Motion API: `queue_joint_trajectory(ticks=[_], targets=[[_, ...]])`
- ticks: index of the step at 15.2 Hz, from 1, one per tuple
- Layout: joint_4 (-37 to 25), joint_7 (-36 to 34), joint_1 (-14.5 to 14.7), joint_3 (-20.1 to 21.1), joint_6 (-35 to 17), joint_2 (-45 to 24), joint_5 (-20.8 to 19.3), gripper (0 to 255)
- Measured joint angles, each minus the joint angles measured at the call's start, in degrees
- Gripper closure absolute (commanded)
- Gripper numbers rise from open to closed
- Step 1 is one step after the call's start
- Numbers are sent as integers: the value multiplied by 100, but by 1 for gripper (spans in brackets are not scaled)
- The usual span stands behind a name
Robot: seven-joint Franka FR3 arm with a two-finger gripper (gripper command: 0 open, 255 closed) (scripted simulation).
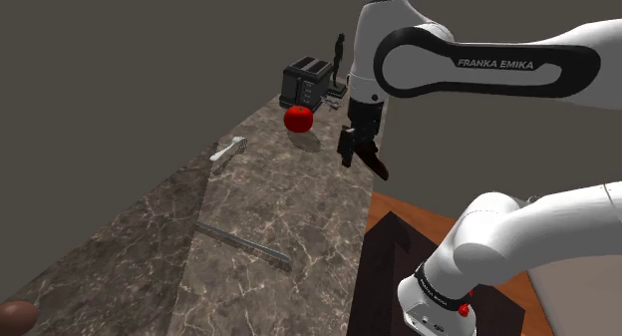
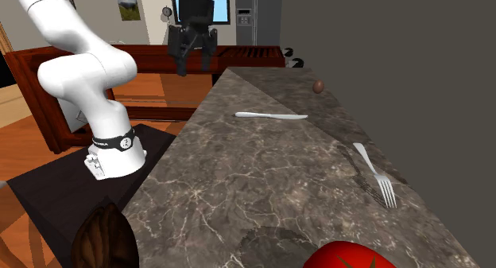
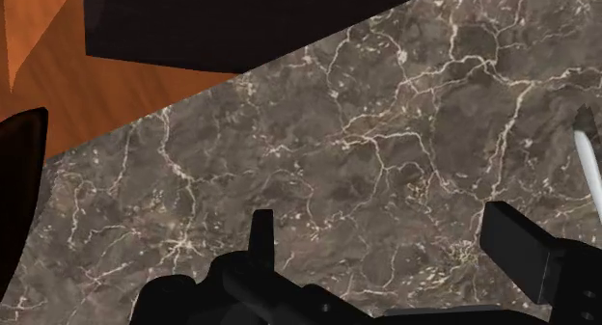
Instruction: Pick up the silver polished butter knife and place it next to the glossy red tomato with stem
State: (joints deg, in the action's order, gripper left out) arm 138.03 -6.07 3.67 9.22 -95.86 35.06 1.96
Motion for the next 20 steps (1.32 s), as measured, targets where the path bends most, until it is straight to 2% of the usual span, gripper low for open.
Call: queue_joint_trajectory(ticks=[11, 20], targets=[[-406, -424, 534, 947, -1247, -1668, 234, 0], [-1312, -911, 887, 1598, -2002, -3422, -205, 0]])
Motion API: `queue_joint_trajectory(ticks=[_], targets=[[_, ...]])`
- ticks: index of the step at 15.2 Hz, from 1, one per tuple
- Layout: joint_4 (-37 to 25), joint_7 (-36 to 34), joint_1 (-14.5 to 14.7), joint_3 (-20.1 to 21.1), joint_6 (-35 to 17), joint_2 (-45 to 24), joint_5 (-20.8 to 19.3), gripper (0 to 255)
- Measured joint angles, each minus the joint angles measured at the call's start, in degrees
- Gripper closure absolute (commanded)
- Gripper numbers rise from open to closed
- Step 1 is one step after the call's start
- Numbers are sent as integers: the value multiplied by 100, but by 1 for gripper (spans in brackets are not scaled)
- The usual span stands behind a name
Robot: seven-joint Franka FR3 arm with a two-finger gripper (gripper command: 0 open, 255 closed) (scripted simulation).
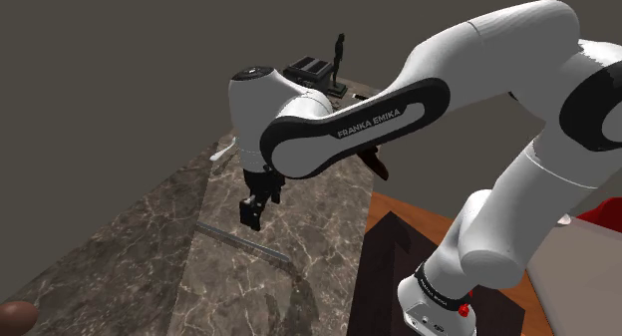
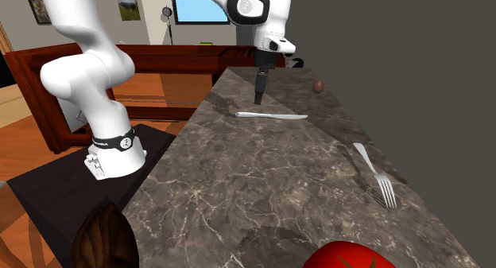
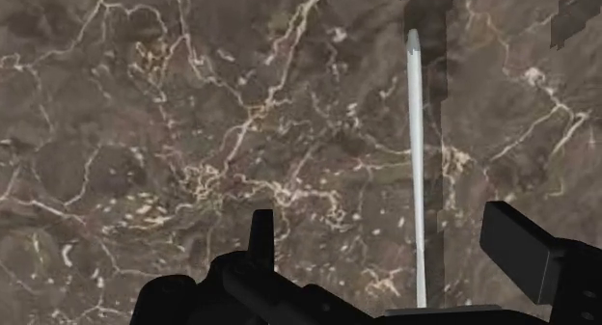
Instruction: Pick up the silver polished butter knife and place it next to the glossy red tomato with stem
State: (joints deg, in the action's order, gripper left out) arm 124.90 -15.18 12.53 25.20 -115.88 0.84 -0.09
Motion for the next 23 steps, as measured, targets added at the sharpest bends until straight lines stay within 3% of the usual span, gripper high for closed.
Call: queue_joint_trajectory(ticks=[6, 12, 18, 19, 23], targets=[[-418, -291, 250, 199, -287, -799, -350, 0], [-180, -372, 269, 173, -718, -1021, -484, 0], [-150, -385, 274, 173, -765, -1037, -495, 0], [-150, -385, 274, 173, -765, -1037, -495, 255], [-150, -385, 274, 173, -765, -1037, -495, 255]])
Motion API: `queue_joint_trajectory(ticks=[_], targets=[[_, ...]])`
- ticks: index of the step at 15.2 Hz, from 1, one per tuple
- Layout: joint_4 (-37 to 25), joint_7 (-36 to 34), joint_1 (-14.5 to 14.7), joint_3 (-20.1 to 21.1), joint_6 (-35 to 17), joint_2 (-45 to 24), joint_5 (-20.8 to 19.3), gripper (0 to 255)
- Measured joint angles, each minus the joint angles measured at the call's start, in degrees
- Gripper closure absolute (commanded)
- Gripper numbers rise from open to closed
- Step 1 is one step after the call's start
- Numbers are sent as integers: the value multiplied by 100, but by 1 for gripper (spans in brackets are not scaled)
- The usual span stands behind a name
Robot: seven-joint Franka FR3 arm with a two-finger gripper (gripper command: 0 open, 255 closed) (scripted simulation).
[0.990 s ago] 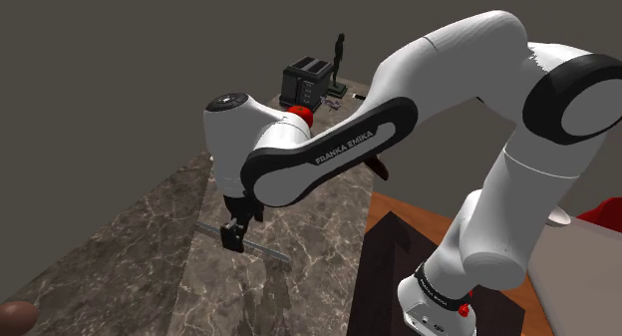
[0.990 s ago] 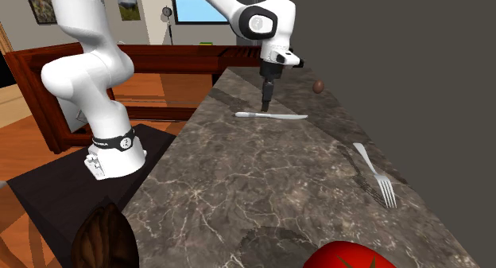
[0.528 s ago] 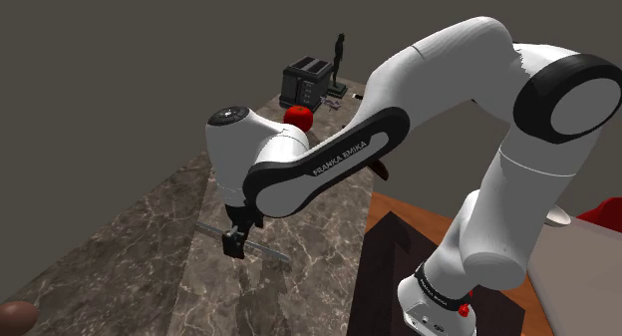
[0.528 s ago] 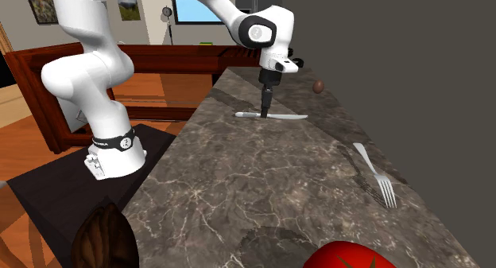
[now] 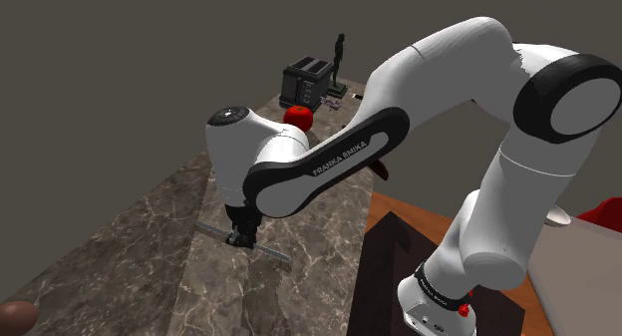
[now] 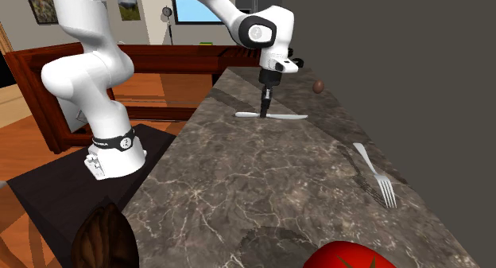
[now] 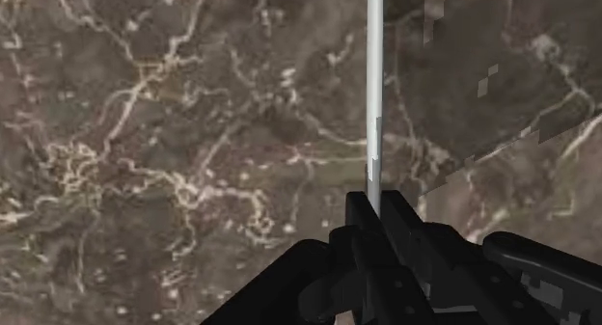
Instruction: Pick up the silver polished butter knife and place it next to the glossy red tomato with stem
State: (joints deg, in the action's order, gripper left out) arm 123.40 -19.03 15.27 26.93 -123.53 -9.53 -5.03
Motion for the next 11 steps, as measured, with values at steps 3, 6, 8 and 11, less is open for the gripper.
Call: queue_joint_trajectory(ticks=[3, 6, 8, 11], targets=[[0, 0, 0, 0, 0, 1, 0, 255], [0, 0, 0, 0, 0, 0, 0, 255], [-51, 25, -8, 4, 89, 45, 28, 255], [-115, 72, -18, 25, 277, 187, 111, 255]])
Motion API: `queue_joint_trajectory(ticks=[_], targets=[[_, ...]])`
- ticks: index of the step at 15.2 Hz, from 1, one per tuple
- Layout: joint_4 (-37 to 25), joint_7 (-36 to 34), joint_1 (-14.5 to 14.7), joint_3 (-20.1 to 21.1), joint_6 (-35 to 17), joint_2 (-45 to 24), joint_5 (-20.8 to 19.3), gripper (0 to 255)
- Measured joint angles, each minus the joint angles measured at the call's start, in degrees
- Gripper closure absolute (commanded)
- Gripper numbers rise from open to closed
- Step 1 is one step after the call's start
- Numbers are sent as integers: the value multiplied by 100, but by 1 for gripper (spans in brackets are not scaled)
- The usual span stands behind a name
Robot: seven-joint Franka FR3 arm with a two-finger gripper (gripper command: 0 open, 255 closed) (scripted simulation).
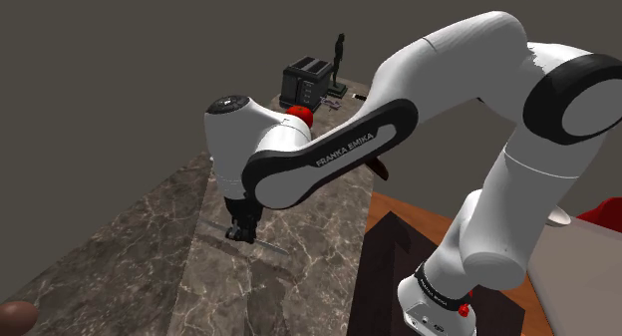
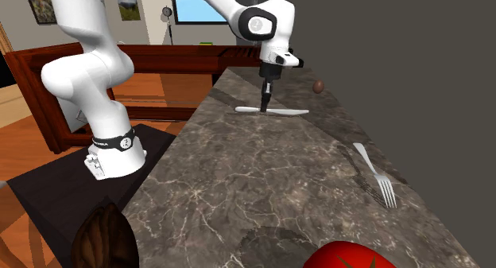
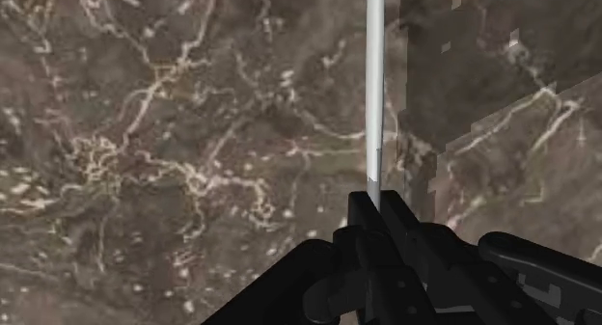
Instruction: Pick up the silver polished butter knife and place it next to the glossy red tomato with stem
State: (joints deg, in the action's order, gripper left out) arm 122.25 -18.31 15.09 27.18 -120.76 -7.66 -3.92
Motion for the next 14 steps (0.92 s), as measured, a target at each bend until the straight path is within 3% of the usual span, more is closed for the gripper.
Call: queue_joint_trajectory(ticks=[14], targets=[[-515, 223, -56, 17, 1007, 559, 298, 255]])
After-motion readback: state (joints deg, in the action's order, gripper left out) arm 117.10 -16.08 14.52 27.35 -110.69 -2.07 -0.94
